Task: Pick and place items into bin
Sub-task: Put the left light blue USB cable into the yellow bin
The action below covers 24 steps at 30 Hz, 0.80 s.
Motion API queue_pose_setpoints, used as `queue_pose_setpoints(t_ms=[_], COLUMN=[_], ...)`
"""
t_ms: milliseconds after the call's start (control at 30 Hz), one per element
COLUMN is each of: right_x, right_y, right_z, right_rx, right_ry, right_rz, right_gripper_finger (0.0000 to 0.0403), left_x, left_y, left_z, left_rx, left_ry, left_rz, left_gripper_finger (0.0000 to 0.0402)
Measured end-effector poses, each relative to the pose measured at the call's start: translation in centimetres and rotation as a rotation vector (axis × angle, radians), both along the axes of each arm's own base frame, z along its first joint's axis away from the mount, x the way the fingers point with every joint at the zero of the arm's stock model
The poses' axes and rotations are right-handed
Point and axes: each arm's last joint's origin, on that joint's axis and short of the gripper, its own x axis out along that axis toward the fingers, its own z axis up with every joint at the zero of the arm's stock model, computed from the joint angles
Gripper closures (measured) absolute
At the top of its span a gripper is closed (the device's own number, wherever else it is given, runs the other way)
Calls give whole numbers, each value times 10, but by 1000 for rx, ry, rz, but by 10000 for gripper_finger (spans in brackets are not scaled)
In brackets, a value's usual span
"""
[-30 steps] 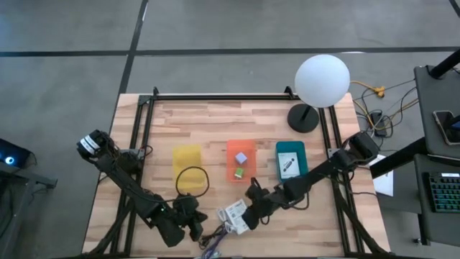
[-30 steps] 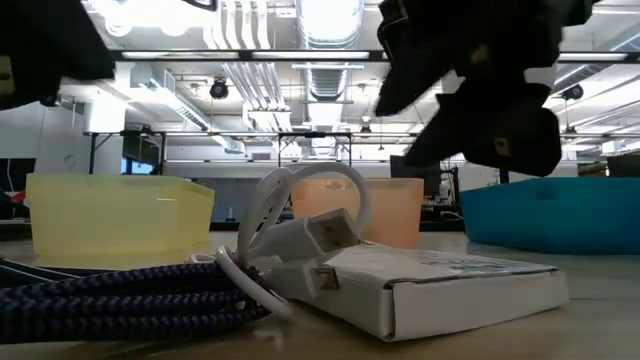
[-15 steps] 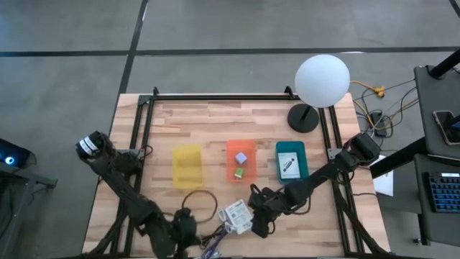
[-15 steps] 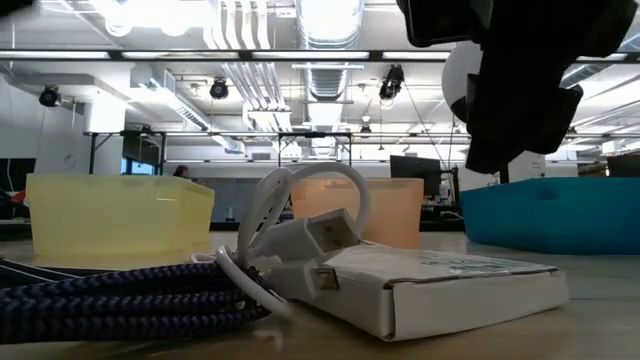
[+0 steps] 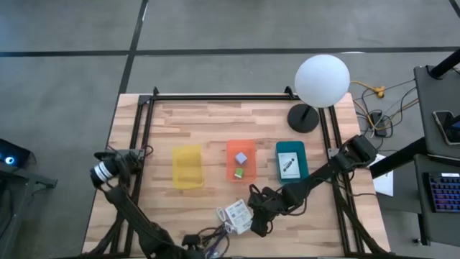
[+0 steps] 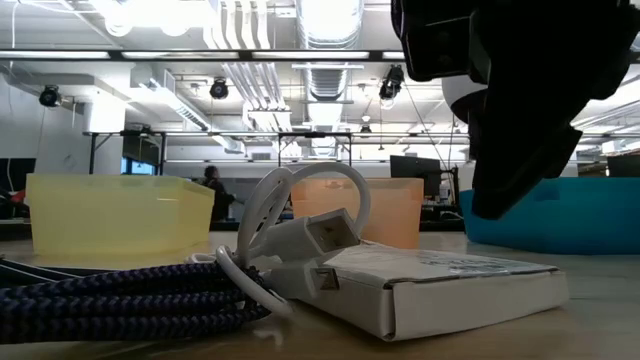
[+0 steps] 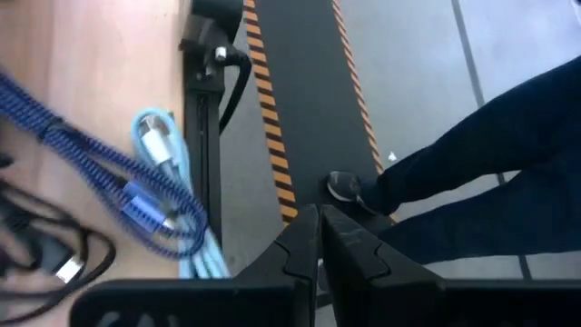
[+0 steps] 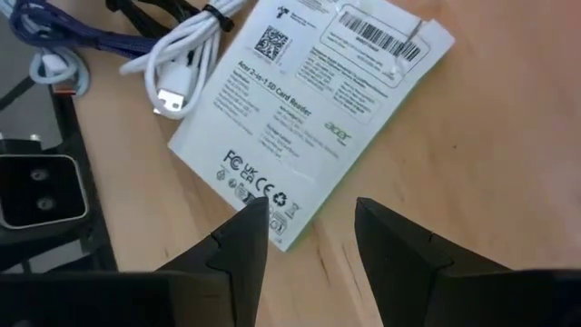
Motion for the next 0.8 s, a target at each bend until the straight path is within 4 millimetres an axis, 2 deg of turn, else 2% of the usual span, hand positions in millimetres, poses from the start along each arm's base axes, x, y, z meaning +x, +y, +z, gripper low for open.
queue_pose_setpoints(t_ms=[200, 367, 500, 600, 800], right_x=[-2, -3, -3, -3, -6], right_y=[2, 1, 1, 1, 0], right_z=[-1, -2, -2, -2, -4], right_rx=[10, 14, 19, 20, 10], right_ry=[9, 20, 24, 27, 60], right_rz=[7, -8, -10, -9, -14], right_gripper_finger=[250, 250, 250, 250, 250], left_x=[18, 25, 33, 33, 32], left_y=[-6, 1, 8, 15, 23], left_z=[-13, -32, -35, -45, -53], left_rx=[32, 92, 87, 128, 154], left_ry=[-10, 37, 31, 50, 51], left_rz=[22, 42, 64, 61, 52], left_gripper_finger=[401, 401, 401, 402, 401])
